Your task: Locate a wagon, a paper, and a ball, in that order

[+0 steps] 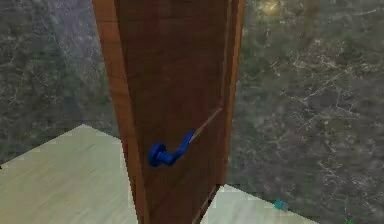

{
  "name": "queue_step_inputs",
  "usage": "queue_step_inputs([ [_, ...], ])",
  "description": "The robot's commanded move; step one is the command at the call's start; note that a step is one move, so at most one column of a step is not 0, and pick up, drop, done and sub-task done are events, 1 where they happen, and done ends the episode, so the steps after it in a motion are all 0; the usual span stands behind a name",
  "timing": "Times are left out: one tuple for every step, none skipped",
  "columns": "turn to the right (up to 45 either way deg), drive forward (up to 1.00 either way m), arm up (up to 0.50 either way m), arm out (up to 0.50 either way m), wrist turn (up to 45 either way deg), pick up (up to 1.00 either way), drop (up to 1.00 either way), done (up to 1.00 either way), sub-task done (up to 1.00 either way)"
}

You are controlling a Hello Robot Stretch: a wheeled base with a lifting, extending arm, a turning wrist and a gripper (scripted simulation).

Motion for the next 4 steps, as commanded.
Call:
queue_step_inputs([
  [-45.0, 0.0, 0.0, 0.0, 0.0, 0.0, 0.0, 0.0, 0.0],
  [-45.0, 0.0, 0.0, 0.0, 0.0, 0.0, 0.0, 0.0, 0.0],
  [-30.0, 0.0, 0.0, 0.0, 0.0, 0.0, 0.0, 0.0, 0.0],
  [0.0, 0.15, 0.0, 0.0, 0.0, 0.0, 0.0, 0.0, 0.0],
])
